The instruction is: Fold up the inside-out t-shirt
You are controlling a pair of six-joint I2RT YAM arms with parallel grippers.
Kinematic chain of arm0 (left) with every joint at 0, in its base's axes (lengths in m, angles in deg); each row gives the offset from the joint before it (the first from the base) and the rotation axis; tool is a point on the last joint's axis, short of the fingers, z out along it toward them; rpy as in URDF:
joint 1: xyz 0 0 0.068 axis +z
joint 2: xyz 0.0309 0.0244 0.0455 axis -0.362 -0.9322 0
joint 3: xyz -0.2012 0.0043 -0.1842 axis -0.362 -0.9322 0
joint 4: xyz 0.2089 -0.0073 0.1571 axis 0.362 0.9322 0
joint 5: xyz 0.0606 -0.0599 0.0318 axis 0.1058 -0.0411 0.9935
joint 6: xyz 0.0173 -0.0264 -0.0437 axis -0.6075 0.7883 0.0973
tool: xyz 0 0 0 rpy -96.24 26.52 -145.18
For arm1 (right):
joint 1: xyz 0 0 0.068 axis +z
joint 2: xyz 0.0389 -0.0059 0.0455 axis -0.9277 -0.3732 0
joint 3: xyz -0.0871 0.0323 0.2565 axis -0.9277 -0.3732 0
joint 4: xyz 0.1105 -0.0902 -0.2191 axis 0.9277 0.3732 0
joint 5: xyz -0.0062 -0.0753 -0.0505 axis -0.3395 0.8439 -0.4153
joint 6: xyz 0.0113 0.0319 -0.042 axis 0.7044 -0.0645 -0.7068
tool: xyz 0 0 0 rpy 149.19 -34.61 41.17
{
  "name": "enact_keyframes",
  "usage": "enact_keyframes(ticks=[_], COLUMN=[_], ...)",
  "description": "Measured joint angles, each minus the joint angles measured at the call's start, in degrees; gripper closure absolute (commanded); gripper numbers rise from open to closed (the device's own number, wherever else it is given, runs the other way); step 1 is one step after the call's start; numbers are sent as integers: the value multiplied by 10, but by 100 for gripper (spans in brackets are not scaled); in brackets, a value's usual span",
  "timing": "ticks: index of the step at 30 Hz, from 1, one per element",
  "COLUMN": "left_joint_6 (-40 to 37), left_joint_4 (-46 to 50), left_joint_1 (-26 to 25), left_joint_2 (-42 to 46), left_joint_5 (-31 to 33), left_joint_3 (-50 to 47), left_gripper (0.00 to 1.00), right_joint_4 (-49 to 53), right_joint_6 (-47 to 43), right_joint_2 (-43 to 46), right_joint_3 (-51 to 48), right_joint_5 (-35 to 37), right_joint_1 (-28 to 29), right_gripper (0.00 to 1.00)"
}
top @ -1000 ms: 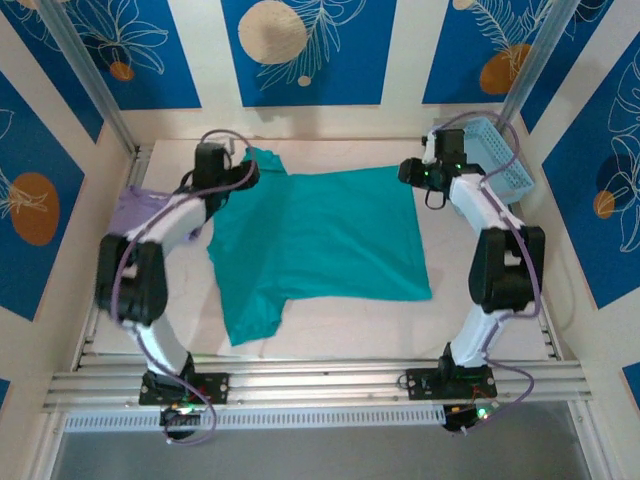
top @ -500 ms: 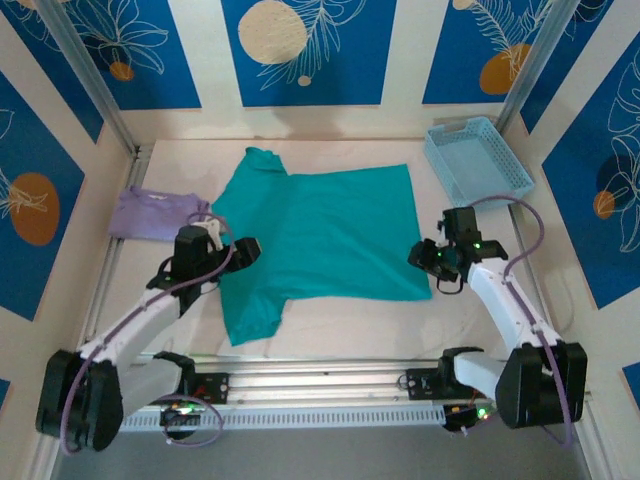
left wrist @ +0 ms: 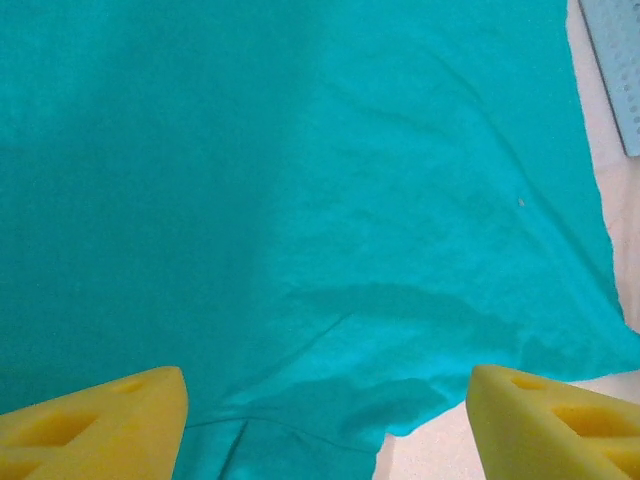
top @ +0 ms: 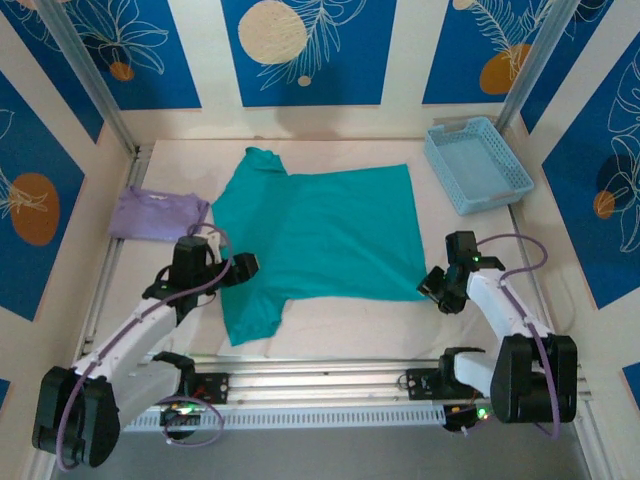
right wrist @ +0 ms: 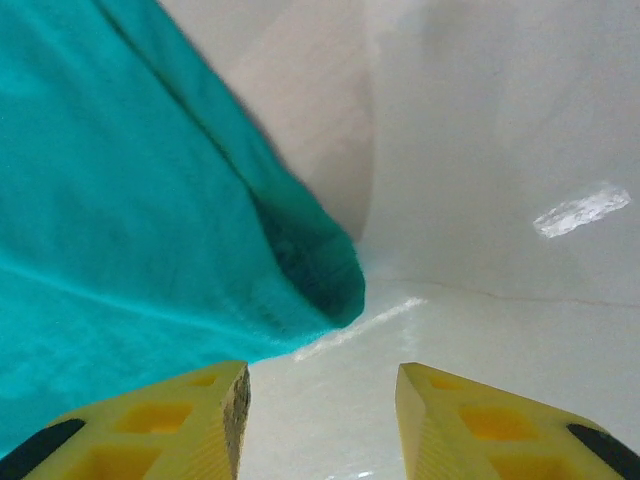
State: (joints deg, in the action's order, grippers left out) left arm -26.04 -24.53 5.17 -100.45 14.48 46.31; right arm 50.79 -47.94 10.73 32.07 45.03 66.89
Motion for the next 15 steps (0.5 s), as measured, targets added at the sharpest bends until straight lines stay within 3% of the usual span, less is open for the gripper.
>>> enact_keyframes(ticks=[13, 15], left_joint_6=[0, 0], left_joint_4=[20, 42], left_joint_1=[0, -2], left_joint_2=[-2, 16], left_joint_5=[-4, 2], left_joint_3=[1, 3], left_gripper=[27, 28], right_joint_4=[-87, -94], right_joint_6=[-2, -3], right_joint_2=[-97, -103], right_joint_3=[2, 4], right_joint_5=[-21, -24], right_joint_1=[-6, -6], right_gripper=[68, 74])
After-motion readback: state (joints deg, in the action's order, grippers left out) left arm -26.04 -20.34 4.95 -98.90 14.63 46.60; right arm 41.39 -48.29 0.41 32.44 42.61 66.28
